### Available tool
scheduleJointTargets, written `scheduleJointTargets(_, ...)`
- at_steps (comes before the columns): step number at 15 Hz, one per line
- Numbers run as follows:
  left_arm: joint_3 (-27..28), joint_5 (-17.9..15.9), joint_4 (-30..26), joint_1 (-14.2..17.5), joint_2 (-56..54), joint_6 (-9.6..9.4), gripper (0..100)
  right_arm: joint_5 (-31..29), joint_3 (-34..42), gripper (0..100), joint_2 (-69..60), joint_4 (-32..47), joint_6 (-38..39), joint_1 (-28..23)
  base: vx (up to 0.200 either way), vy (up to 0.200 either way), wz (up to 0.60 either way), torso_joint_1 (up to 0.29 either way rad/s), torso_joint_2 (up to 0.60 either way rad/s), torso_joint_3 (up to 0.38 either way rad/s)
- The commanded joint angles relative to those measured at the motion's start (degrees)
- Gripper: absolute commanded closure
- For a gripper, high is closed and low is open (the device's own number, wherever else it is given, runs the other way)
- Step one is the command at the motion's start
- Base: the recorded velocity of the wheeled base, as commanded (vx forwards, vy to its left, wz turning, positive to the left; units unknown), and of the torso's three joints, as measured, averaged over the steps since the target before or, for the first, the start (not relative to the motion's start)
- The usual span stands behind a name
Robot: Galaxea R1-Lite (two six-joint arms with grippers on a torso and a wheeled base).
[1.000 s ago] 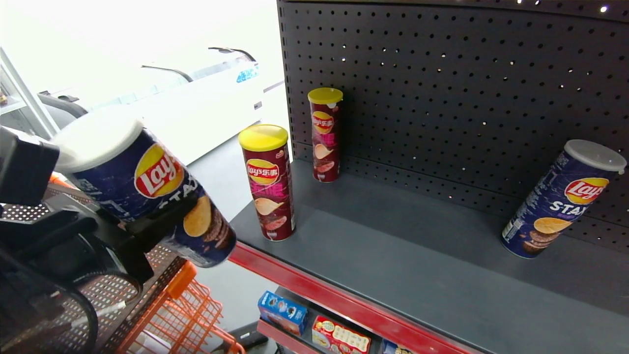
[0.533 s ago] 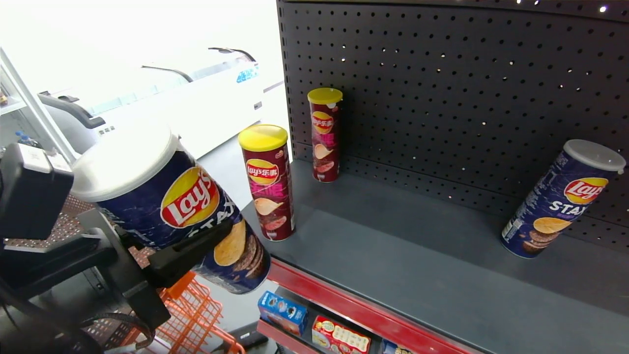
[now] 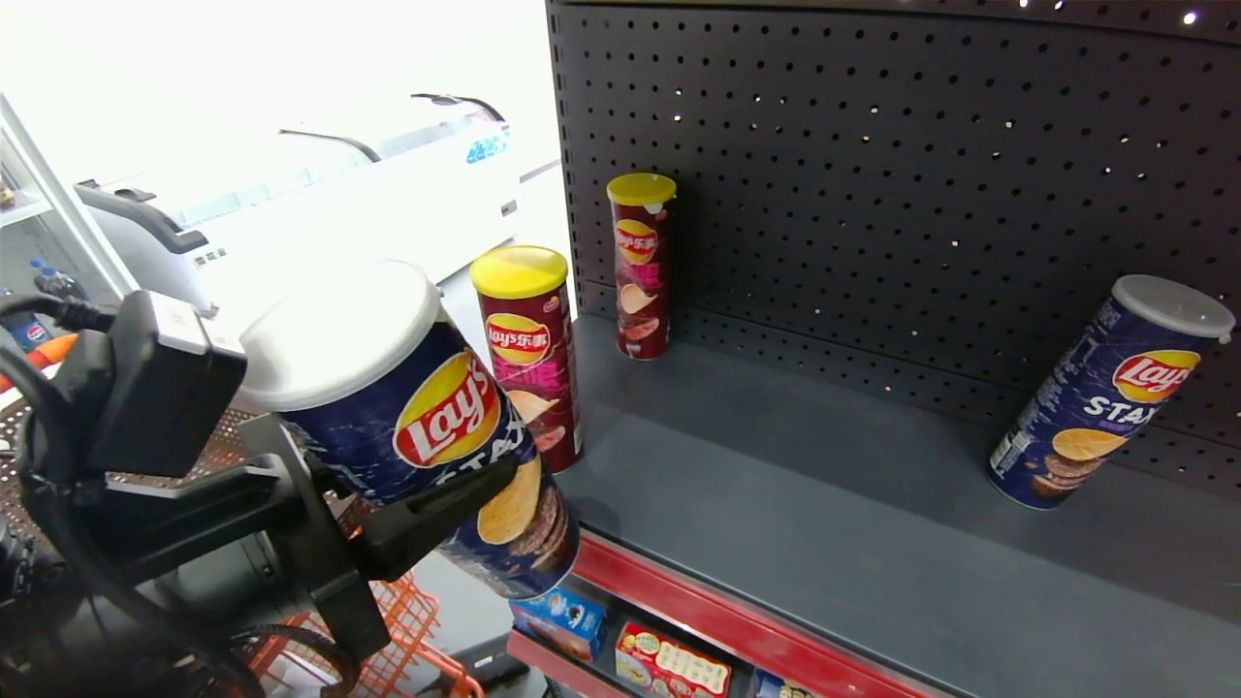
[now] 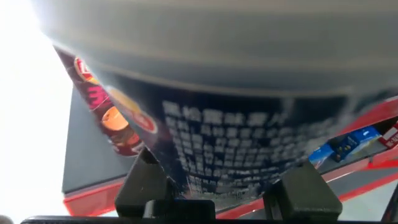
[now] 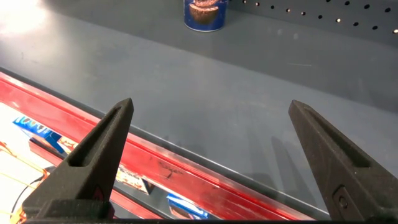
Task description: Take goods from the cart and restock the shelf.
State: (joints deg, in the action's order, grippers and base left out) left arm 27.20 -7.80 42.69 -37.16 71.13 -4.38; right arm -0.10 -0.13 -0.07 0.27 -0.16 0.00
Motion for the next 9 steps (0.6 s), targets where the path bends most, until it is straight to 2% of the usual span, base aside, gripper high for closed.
scheduleJointTargets(1,1.98,-0.11,0.02,-1.87,3.4,-0.11,100,0.1,0.05,0,0.07,0.0,-0.11,0.0,0.0,0.0,0.0,0.0,0.0,0.0)
scheduleJointTargets(4,5.15,-0.11,-0.15,-4.59,6.48,-0.11,100,0.27,0.05,0,0.07,0.0,-0.11,0.0,0.0,0.0,0.0,0.0,0.0,0.0)
scheduleJointTargets(9,5.23,-0.28,-0.15,-7.49,8.76,-0.11,100,0.27,0.05,0,0.07,0.0,-0.11,0.0,0.0,0.0,0.0,0.0,0.0,0.0)
